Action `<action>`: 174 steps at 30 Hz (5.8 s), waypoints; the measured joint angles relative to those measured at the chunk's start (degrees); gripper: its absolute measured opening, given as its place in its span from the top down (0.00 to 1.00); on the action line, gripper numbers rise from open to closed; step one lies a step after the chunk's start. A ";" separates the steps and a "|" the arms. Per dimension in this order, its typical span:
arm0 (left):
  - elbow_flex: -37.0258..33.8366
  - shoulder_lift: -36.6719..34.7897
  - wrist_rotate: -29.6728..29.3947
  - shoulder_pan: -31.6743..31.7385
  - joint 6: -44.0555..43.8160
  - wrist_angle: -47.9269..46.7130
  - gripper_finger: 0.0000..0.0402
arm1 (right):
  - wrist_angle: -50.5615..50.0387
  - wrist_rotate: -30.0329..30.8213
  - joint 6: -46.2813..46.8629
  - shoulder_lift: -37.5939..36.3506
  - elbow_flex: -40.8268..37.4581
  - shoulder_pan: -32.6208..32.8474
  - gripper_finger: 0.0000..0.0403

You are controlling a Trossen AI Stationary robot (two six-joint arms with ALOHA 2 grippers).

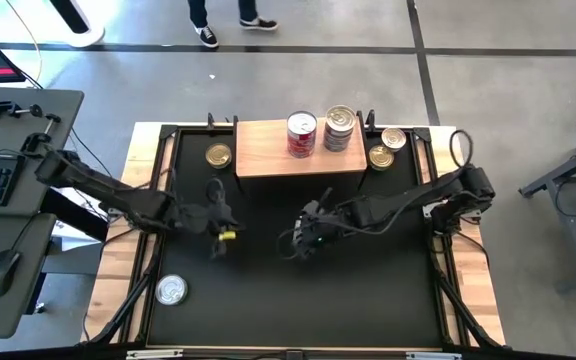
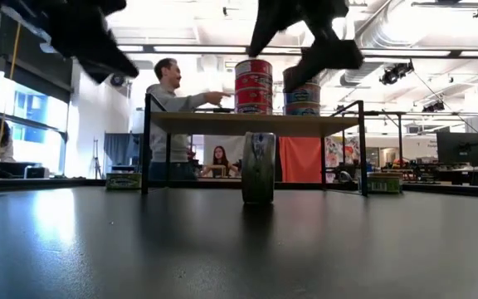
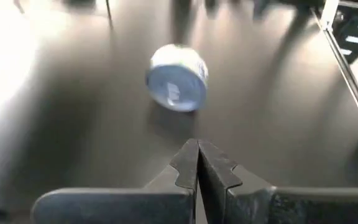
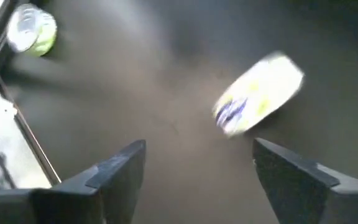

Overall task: Stack canned seafood by type on shelf
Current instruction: Put the green tuna can on the shelf

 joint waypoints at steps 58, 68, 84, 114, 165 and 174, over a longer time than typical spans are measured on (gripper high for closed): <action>15.30 -17.70 19.90 20.25 15.81 -3.15 1.00 | -23.88 13.94 12.21 18.25 31.93 -2.95 0.71; 22.38 -18.50 15.94 19.89 14.83 -15.16 1.00 | 6.76 24.19 7.71 5.66 12.39 -7.47 0.71; 22.38 -18.72 13.20 18.46 12.75 -18.96 1.00 | 45.95 29.84 19.04 3.35 -6.06 -17.25 0.71; 22.38 -18.76 11.69 18.47 15.74 -22.75 1.00 | 18.59 27.15 24.83 13.81 14.46 -21.61 0.55; 22.38 -18.11 6.60 18.61 14.78 -22.77 1.00 | 9.29 25.95 10.88 22.63 25.23 -18.63 1.00; 22.38 -18.24 6.60 18.61 16.31 -22.99 1.00 | 8.77 24.27 7.83 21.19 25.23 -18.84 1.00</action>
